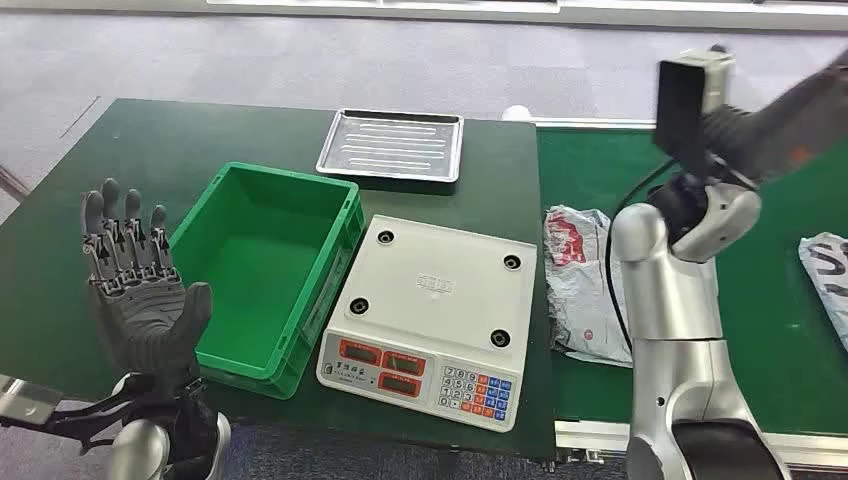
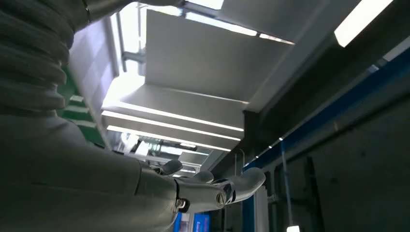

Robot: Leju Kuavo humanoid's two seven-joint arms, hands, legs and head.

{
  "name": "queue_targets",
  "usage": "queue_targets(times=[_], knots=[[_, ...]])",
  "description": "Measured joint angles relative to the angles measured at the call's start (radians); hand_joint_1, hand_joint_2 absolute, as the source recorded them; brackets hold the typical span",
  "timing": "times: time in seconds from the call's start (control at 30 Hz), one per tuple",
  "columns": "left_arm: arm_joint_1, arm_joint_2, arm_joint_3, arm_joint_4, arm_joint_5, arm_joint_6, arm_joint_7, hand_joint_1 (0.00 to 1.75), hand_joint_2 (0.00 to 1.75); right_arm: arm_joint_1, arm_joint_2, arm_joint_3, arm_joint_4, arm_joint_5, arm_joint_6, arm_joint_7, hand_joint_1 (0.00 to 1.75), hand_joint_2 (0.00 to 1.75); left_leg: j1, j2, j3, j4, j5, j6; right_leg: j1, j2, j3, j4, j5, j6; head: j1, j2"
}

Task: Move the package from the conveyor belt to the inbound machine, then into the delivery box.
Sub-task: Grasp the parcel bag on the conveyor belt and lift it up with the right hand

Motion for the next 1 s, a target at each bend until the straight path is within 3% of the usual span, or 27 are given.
queue_targets(times=[0.07,0.13,0.2,0.27,0.33,0.47,0.57,0.63,0.7,0.77,0.83,0.9,0.97,1.0], knots=[[-0.005,-0.002,-0.001,0.012,0.003,0.001,-0.004,0.0,1.75,0.015,0.035,-0.047,-0.105,-0.061,0.049,-0.178,0.0,1.75,0.0,-0.001,0.0,0.0,0.0,0.0,-0.001,-0.001,0.001,0.0,0.0,0.0,0.0,0.0],[-0.017,-0.005,-0.002,0.032,0.007,0.001,-0.01,0.0,1.75,0.037,0.103,-0.097,-0.288,-0.115,0.113,-0.458,0.0,1.75,-0.001,0.004,0.002,0.0,-0.001,0.0,-0.002,0.005,0.0,0.0,0.001,-0.001,0.0,0.0],[-0.028,-0.008,-0.003,0.047,0.01,0.001,-0.017,0.0,1.75,0.047,0.159,-0.096,-0.414,-0.111,0.133,-0.554,0.0,0.87,-0.001,0.014,0.005,0.0,-0.004,-0.001,-0.002,0.015,0.0,0.0,0.002,-0.001,0.0,0.0],[-0.034,-0.011,-0.004,0.056,0.015,0.002,-0.023,0.0,1.75,0.052,0.197,-0.091,-0.495,-0.122,0.139,-0.495,0.0,0.0,-0.001,0.02,0.007,0.0,-0.005,0.0,-0.002,0.02,0.0,0.0,0.002,-0.001,-0.001,0.0],[-0.035,-0.011,-0.004,0.063,0.018,0.003,-0.027,0.0,1.75,0.057,0.224,-0.089,-0.548,-0.135,0.141,-0.429,0.0,0.0,-0.001,0.022,0.008,0.0,-0.005,0.0,-0.003,0.022,0.0,0.0,0.003,-0.001,-0.001,0.0],[-0.036,-0.012,-0.004,0.072,0.024,0.004,-0.034,0.0,1.75,0.068,0.255,-0.071,-0.602,-0.143,0.143,-0.386,0.0,1.75,-0.001,0.023,0.008,0.0,-0.005,0.0,-0.004,0.023,0.001,0.0,0.004,0.0,-0.001,0.0],[-0.031,-0.012,-0.003,0.073,0.028,0.011,-0.047,0.0,1.75,0.095,0.27,-0.018,-0.565,-0.291,0.152,-0.347,0.0,1.75,-0.001,0.024,0.008,0.0,-0.005,0.0,-0.003,0.024,0.003,0.0,0.004,0.0,0.0,0.0],[-0.021,-0.012,-0.002,0.063,0.029,0.013,-0.051,0.0,1.75,0.128,0.274,0.08,-0.48,-0.517,0.217,-0.274,0.0,0.87,-0.001,0.027,0.008,0.0,-0.006,0.0,-0.003,0.028,0.004,0.0,0.004,0.0,0.0,0.0],[-0.014,-0.012,-0.001,0.053,0.035,-0.005,-0.046,0.0,1.75,0.155,0.269,0.221,-0.37,-0.828,0.416,-0.206,0.0,0.87,-0.001,0.031,0.01,-0.001,-0.006,-0.001,-0.003,0.032,0.002,0.0,0.005,-0.001,-0.001,0.0],[-0.016,-0.015,-0.001,0.053,0.043,-0.028,-0.035,0.0,1.75,0.176,0.265,0.345,-0.252,-1.145,0.717,-0.193,0.0,1.75,0.0,0.03,0.011,-0.001,-0.004,-0.002,-0.002,0.031,0.0,0.0,0.006,-0.003,-0.001,0.0],[-0.019,-0.02,-0.001,0.06,0.047,-0.038,-0.028,0.0,1.75,0.196,0.266,0.422,-0.131,-1.359,0.966,-0.2,0.0,1.75,0.002,0.027,0.01,-0.001,-0.002,-0.004,0.001,0.028,0.0,0.0,0.007,-0.004,-0.001,0.0],[-0.021,-0.024,-0.001,0.067,0.047,-0.038,-0.029,0.0,1.75,0.211,0.267,0.459,-0.026,-1.425,1.048,-0.213,0.0,0.87,0.002,0.025,0.01,-0.001,-0.002,-0.004,0.003,0.026,0.001,0.0,0.006,-0.005,-0.001,0.0],[-0.018,-0.026,0.001,0.07,0.047,-0.035,-0.034,0.0,1.75,0.217,0.267,0.471,0.048,-1.381,0.987,-0.225,0.0,0.0,0.002,0.026,0.009,-0.001,-0.002,-0.004,0.003,0.026,0.001,0.0,0.006,-0.005,-0.001,0.0],[-0.015,-0.027,0.003,0.07,0.046,-0.032,-0.036,0.0,1.75,0.219,0.265,0.472,0.077,-1.326,0.918,-0.221,0.0,0.0,0.002,0.026,0.009,-0.001,-0.002,-0.004,0.003,0.027,0.001,0.0,0.006,-0.005,-0.001,0.0]])
